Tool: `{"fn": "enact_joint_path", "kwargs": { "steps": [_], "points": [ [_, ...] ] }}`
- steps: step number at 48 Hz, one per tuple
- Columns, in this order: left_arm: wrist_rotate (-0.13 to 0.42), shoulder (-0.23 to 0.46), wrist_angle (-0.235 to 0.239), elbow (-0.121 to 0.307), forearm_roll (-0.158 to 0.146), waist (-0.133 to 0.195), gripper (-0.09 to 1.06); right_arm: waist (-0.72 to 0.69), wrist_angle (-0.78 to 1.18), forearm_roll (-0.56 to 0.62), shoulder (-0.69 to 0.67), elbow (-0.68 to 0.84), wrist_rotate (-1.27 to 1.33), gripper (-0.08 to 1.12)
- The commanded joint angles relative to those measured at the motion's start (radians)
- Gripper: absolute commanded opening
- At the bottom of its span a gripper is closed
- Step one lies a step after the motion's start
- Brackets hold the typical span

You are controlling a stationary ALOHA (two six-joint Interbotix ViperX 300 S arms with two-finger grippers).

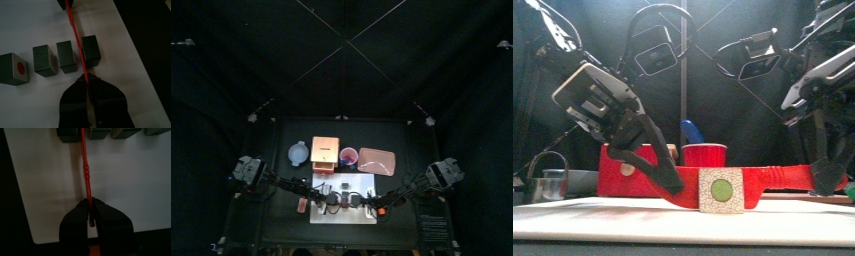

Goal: Place sushi on board then cut the sushi with the knife then place the pieces on the plate
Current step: Cut the sushi into 4 pieces

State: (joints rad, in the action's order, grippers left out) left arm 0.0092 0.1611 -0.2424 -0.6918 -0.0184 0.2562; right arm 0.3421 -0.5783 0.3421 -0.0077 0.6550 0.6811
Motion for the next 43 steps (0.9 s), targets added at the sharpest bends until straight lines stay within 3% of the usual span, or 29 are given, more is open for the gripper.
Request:
{"fn": "enact_joint_path", "kwargs": {
  "steps": [1,7,14,27,34,43],
  "points": [
    [0.006,-0.104,-0.006,0.023,-0.029,0.008,0.3,-0.012,-0.034,0.031,-0.083,-0.038,-0.003,0.32],
    [0.006,-0.161,-0.014,0.012,-0.064,-0.028,0.33,-0.015,-0.094,0.043,-0.135,-0.04,0.002,0.32],
    [0.003,-0.169,-0.034,0.0,-0.067,-0.067,0.4,-0.015,-0.143,0.043,-0.178,-0.037,0.002,0.32],
    [0.002,-0.156,-0.126,-0.008,-0.064,-0.12,0.79,-0.015,-0.201,0.014,-0.206,-0.034,0.006,0.32],
    [0.003,-0.156,-0.181,-0.011,-0.051,-0.133,0.94,-0.015,-0.23,-0.081,-0.213,-0.031,0.008,0.32],
    [0.005,-0.156,-0.262,-0.017,-0.04,-0.169,0.97,-0.021,-0.262,-0.267,-0.235,-0.023,0.067,0.32]
  ]
}}
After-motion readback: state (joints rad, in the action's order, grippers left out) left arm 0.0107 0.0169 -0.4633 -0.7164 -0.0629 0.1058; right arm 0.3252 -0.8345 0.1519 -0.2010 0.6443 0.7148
